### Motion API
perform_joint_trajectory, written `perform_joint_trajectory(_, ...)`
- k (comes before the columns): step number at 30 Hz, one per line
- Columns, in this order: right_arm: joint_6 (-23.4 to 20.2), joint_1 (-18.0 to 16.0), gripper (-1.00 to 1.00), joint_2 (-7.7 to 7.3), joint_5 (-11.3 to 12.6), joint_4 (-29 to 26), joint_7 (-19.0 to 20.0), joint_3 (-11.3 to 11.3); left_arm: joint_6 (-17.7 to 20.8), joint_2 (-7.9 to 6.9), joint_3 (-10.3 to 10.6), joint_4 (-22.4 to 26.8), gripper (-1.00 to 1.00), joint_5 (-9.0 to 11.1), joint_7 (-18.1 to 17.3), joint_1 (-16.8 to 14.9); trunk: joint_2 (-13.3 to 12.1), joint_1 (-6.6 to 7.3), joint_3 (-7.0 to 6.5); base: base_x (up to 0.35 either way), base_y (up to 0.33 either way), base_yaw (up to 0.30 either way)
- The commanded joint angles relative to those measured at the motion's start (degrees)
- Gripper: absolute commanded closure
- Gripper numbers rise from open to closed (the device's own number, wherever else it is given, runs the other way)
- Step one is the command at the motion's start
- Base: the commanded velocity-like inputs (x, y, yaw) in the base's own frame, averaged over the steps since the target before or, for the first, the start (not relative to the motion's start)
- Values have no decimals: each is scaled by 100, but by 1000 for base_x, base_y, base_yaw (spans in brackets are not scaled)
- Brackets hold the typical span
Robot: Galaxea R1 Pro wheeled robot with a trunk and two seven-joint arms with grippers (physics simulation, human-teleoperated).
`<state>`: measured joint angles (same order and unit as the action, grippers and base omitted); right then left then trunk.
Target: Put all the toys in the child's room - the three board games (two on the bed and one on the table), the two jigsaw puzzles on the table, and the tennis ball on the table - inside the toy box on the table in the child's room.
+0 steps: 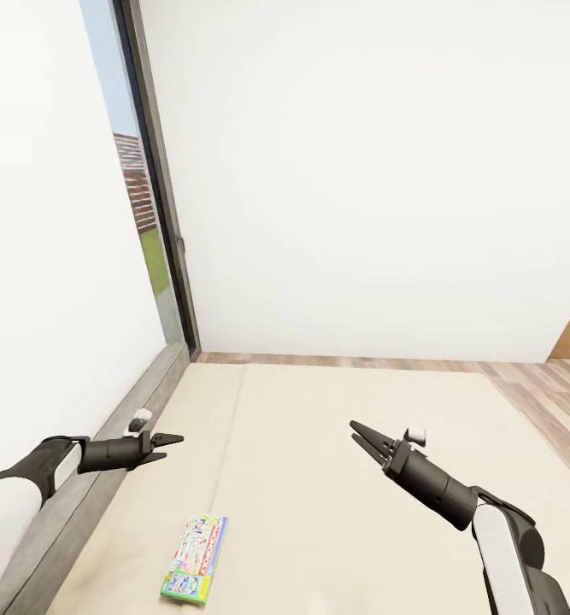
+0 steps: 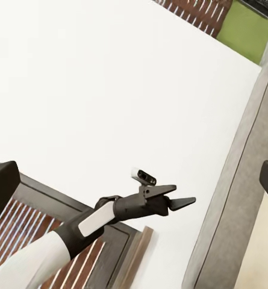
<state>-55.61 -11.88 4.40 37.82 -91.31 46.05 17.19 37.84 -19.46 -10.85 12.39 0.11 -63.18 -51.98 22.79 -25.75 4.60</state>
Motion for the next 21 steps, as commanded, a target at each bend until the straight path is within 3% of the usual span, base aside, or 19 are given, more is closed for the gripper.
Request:
perform_joint_trajectory(1,-19,-7,-100,7,-22,-1,31,12,49,1,-13,0,-100,1,-16,-5,13,-4,13,0,0,0)
perform_joint_trajectory(21,15,-7,-100,8,-29,-1,26,13,-131,8,-14,0,-100,-11,-1,-5,13,-4,154,0,0,0)
